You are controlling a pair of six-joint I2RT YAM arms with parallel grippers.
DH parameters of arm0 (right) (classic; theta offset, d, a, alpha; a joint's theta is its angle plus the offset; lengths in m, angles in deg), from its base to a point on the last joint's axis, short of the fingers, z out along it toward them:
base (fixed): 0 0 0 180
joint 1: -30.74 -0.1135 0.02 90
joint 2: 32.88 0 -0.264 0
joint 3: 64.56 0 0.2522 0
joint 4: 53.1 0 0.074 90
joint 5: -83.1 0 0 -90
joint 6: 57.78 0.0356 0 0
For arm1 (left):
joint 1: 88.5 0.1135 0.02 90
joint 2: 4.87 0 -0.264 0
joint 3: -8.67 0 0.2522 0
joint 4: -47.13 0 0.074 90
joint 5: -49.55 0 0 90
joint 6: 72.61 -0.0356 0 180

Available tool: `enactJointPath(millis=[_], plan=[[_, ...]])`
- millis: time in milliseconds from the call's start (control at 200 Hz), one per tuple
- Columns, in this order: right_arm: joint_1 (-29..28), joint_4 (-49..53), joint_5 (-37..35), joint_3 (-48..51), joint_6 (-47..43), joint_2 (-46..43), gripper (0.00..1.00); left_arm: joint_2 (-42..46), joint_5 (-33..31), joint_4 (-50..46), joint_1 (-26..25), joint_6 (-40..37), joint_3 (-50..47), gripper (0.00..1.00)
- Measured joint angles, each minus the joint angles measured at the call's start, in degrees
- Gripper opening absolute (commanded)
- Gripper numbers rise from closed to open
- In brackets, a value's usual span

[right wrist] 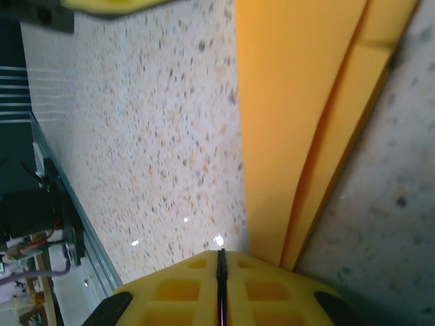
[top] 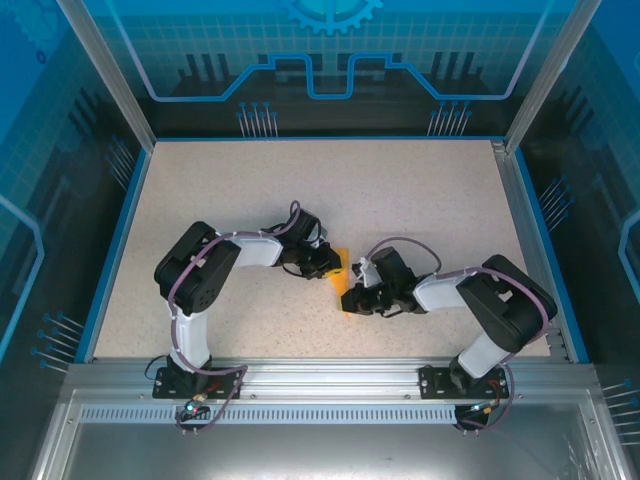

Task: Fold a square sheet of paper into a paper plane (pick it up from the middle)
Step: Fold the wing for the fifth time at the center of the table.

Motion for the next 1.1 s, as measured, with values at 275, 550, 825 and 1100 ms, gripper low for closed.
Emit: enactJointPath(millis=[275, 550, 825, 1100], plan=[[-0.9, 10.3, -0.2, 2.8, -2.4, -7.4, 0.12, 0.0, 0.0, 0.0, 0.0, 0.3, 0.0, 0.16], [0.3, 17.1, -3.8, -2.1, -1.6, -14.4, 0.13, 0.0, 0.0, 0.1, 0.0, 0.4, 0.0, 0.16], [0.3, 11.6, -7.6, -7.2, 5.2, -5.7, 0.13, 0.4, 0.0, 3.0, 0.0, 3.5, -1.6, 0.16], [0.3, 10.4, -7.4, -9.4, 6.5, -1.4, 0.13, 1.1, -0.7, 8.1, -0.1, 8.4, -4.2, 0.16]])
